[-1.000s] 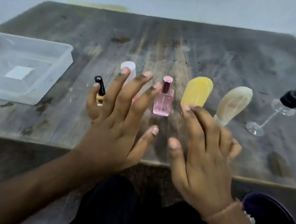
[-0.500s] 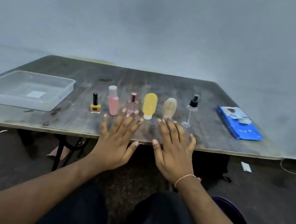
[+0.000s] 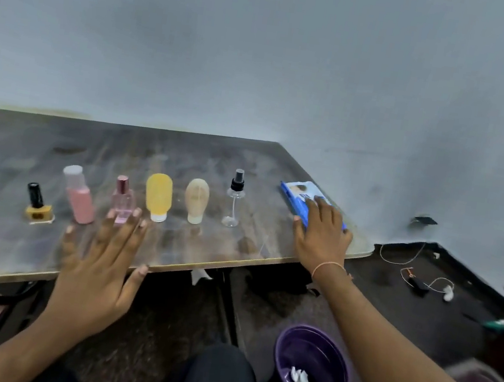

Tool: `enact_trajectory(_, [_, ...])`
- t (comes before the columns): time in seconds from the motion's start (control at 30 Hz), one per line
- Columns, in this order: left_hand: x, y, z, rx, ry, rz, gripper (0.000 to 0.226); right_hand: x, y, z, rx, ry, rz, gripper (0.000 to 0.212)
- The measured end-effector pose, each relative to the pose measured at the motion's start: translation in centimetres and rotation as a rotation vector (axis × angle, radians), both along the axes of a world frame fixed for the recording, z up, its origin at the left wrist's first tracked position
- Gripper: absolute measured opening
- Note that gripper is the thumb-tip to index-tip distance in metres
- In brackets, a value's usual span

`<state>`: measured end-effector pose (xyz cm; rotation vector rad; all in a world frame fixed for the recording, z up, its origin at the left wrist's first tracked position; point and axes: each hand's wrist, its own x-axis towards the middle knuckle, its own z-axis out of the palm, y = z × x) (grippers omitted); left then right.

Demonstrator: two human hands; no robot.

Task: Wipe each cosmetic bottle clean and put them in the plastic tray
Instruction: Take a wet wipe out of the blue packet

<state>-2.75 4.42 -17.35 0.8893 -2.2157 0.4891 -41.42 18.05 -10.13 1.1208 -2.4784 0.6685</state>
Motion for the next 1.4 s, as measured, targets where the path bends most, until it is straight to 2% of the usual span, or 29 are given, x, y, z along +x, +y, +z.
enact_trajectory(0.2, [-0.4, 0.2, 0.4, 0.072, -0.012, -0.064, 0.074, -6.8, -2.3, 2.4, 0.042, -0.171, -0.074, 0.049])
enact_trajectory(0.37, [-5.6, 2.7, 3.5, 0.134, -0.089, -0.429, 0.068, -9.7, -2.8, 3.0, 0.050, -0.241, -0.006, 0.047])
enact_trajectory(0.47, [-11.5, 4.0, 5.5, 0.216, -0.135, -0.537, 0.061, -10.2, -2.7, 3.0, 0.104, -0.212, -0.011, 0.044])
enact_trajectory(0.57, [-17.8, 4.0, 6.3, 0.252, -0.183, -0.572, 0.061, -10.5, -2.7, 3.1, 0.148, -0.163, -0.012, 0.040])
enact_trajectory(0.83, [-31.0, 0.3, 6.2, 0.628, -0.372, -0.532, 0.065, -12.2, -3.9, 3.0, 0.216, -0.013, -0.013, 0.025])
enact_trajectory(1.0, [-33.1, -0.4, 5.8, 0.590, -0.406, -0.553, 0.065, -13.3, -4.8, 2.2, 0.239, 0.062, -0.003, 0.022])
enact_trajectory(1.4, [-33.3, -0.3, 6.2, 0.610, -0.485, -0.514, 0.062, -12.5, -5.3, 1.0, 0.209, 0.060, -0.118, 0.025])
